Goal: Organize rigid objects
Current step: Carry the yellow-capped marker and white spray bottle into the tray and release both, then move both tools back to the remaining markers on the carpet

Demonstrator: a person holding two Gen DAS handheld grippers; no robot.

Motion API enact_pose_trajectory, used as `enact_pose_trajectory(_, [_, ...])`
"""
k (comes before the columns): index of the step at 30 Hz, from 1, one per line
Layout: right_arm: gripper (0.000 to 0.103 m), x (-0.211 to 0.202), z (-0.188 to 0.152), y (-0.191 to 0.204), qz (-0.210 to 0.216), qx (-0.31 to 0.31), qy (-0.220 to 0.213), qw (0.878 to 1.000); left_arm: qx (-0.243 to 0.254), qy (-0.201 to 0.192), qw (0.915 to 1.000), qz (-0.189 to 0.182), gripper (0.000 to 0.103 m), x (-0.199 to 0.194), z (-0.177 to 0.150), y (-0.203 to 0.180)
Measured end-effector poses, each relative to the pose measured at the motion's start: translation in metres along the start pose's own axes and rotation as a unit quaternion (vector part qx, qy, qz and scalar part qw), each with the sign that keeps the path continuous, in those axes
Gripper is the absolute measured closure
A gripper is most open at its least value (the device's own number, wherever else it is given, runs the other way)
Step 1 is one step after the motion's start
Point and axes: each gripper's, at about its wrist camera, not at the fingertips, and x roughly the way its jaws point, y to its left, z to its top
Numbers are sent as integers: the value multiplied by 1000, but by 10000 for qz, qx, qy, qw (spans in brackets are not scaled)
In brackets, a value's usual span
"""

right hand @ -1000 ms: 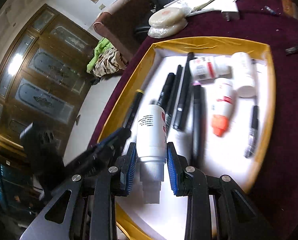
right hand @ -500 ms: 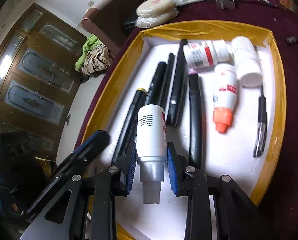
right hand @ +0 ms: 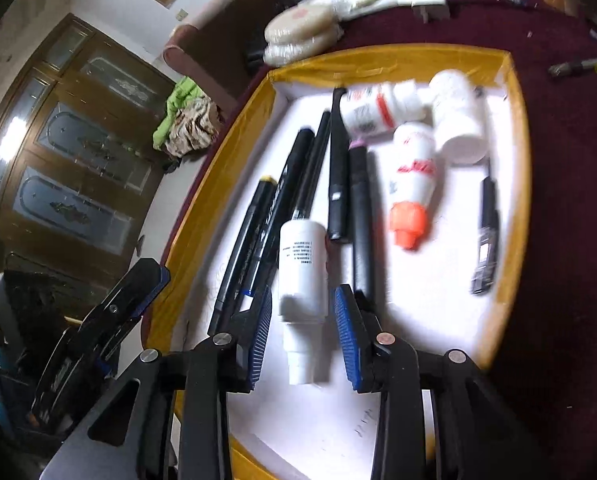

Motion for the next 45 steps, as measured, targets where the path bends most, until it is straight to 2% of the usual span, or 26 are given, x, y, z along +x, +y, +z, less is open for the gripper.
enact_pose_trajectory(6, [72,-42,-4,-22,171,-14,-414,9990,102,-77,9999,0,39,-7,-1,-12])
enact_pose_trajectory(10, [67,-91,-17,-59,-125,89,-989,9950,262,-55,9996,29,38,-6,-3,-26])
enact_pose_trajectory(13, [67,-128,-29,-98,-414,371,-1363,9891,365,31,9993,47,38,-2,-8,-38])
enact_pose_trajectory(17, [67,-183,-45,-150,-576,953,-1916,9751,576,186,9982,-30,38,4,-16,-61])
enact_pose_trajectory(21, [64,-236,-71,-193,-1165,1364,-2432,9532,974,255,9947,-208,38,5,-26,-94])
enact_pose_trajectory(24, [62,-261,-97,-222,-1753,1670,-2554,9360,1347,365,9895,-372,35,8,-37,-123])
enact_pose_trajectory(26, [62,-267,-115,-241,-1877,1886,-2541,9298,1610,452,9850,-431,33,13,-45,-144])
enact_pose_trajectory(33, [62,-280,-145,-276,-1932,2171,-2581,9214,2228,773,9705,-497,33,27,-76,-195])
enact_pose_trajectory(37, [62,-287,-151,-276,-1971,2094,-2719,9184,2581,866,9614,-407,33,33,-95,-220])
enact_pose_trajectory(45, [62,-283,-152,-263,-2164,1716,-2889,9166,3521,919,9314,68,33,51,-138,-267])
